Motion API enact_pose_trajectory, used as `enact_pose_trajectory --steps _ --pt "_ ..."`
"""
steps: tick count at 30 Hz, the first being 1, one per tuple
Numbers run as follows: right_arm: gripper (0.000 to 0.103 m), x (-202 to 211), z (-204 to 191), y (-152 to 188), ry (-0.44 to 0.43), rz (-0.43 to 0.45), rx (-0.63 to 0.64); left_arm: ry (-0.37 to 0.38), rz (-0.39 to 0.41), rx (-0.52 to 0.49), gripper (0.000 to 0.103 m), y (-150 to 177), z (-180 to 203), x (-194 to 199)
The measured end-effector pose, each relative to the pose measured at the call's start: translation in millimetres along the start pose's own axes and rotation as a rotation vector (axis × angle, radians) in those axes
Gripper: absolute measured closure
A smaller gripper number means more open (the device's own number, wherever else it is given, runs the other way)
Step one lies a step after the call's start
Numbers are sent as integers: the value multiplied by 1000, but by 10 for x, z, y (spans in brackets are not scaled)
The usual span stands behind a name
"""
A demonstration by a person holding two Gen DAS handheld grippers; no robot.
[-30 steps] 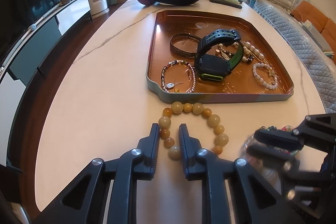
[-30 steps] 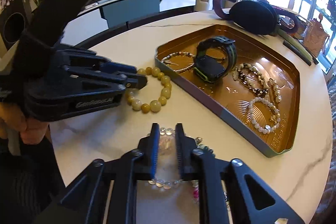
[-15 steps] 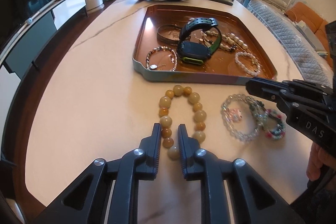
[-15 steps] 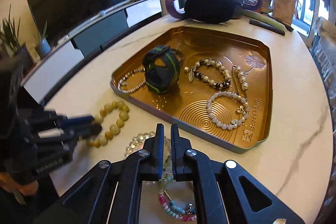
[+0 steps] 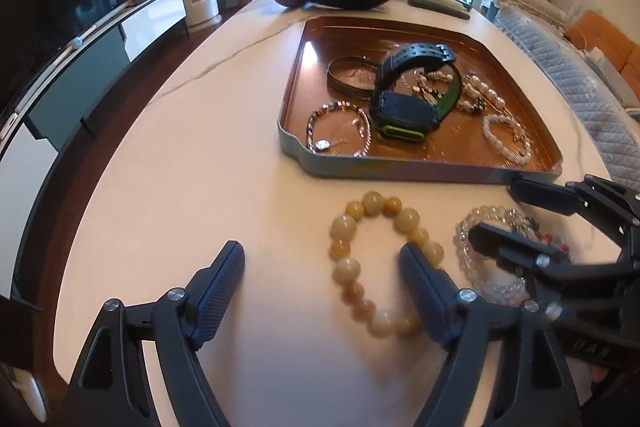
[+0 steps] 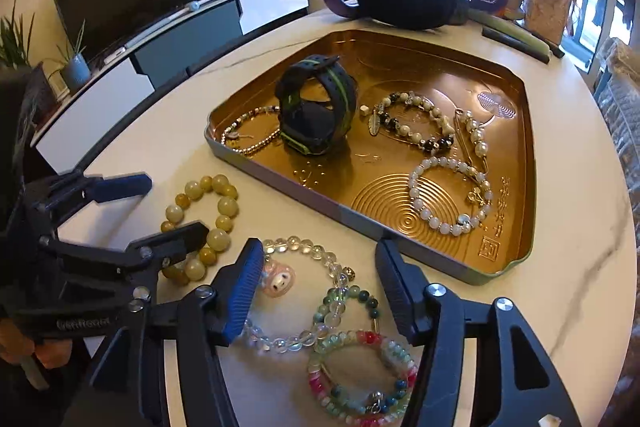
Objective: Organize jewelry
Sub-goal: 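Grasp the beige bead bracelet with the left tool while the right tool grasps the clear crystal bracelet, then carry both bracelets over the copper tray and open both tools to drop them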
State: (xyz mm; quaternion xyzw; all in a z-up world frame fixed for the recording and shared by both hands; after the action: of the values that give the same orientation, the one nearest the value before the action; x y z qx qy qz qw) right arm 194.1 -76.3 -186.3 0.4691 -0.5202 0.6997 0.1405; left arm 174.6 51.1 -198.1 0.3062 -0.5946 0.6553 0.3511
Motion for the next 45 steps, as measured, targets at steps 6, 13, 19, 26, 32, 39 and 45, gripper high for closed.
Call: enact_pose_trajectory --steps 6,13,19,26,32,39,45 --pt "90 25 -128 -7 -41 10 33 67 1 -107 91 -16 208 29" --pt "96 104 -133 -18 -32 35 33 100 -10 -87 92 2 254 69" --pt "97 181 -66 -59 -40 51 14 112 34 -78 92 -66 255 211" --pt "96 401 -43 -142 -49 110 10 149 72 -108 92 -133 340 370" --pt "96 597 -13 -221 -10 166 19 176 127 -126 92 -240 381 568" --pt "96 827 -9 -301 31 243 47 226 178 -137 92 -323 461 811" --pt "96 1021 -13 -361 109 310 105 286 200 -132 92 -371 533 968"
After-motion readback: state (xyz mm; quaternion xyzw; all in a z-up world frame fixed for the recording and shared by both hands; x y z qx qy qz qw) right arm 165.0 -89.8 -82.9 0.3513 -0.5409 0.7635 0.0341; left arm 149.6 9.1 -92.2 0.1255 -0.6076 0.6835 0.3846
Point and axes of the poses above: each gripper's, at about its wrist camera, not at the fingertips, and x roughly against the way its jaws point, z to its right, y to its underside, the point moved 5 cm from there along -x, roughly the way its jaws point, and after that the axes turned 6 degrees about y, right-handed, at the moved point
